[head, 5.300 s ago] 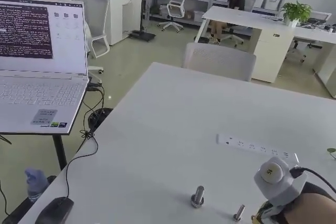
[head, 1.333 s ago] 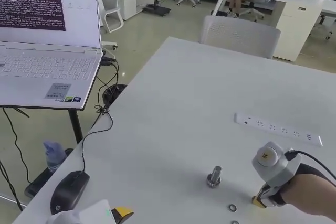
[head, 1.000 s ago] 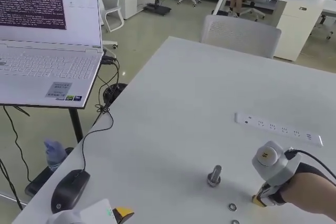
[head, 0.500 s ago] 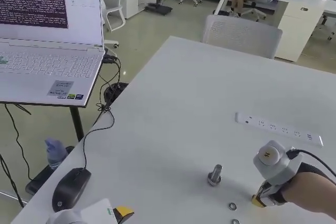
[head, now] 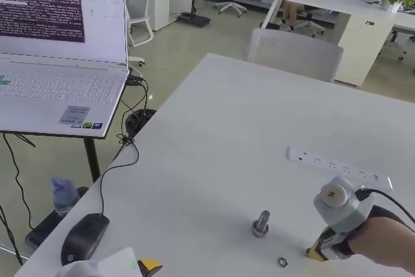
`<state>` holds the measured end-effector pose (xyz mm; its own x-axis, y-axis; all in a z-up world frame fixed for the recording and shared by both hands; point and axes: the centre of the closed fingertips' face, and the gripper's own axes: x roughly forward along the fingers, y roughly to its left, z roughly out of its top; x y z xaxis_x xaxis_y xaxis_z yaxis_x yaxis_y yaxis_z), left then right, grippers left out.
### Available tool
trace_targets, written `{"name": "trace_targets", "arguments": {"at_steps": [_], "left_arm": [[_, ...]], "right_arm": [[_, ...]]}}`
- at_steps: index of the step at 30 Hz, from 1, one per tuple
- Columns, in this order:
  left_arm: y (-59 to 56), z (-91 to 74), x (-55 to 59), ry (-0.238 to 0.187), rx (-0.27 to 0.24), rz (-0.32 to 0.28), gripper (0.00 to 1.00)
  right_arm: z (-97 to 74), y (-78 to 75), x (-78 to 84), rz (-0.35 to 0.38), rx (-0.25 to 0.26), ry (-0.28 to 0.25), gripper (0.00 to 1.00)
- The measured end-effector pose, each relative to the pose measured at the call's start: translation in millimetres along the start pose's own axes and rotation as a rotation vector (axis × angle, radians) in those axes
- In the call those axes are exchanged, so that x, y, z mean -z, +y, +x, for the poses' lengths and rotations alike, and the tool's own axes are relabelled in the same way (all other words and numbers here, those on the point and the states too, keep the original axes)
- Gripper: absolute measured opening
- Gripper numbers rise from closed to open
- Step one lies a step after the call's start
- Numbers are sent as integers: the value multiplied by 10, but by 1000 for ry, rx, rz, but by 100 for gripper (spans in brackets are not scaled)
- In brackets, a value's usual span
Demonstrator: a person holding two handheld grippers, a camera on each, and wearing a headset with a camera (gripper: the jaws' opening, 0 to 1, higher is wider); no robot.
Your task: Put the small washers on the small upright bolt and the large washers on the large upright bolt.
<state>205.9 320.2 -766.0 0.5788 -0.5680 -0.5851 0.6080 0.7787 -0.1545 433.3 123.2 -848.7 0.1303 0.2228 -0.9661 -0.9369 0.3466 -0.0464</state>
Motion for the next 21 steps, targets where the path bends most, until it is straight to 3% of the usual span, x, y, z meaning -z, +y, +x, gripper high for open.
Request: {"name": "trace_targets", "arguments": {"at_steps": [13,21], "left_arm": [[-39,-69,-93,-14,-6,20,83],[-68,-123,-74,-4,-13,35,81]], "right_arm": [[-205,43,-63,-6,5,-16,26],[-317,131,-85,-21,4,-19,26]]}}
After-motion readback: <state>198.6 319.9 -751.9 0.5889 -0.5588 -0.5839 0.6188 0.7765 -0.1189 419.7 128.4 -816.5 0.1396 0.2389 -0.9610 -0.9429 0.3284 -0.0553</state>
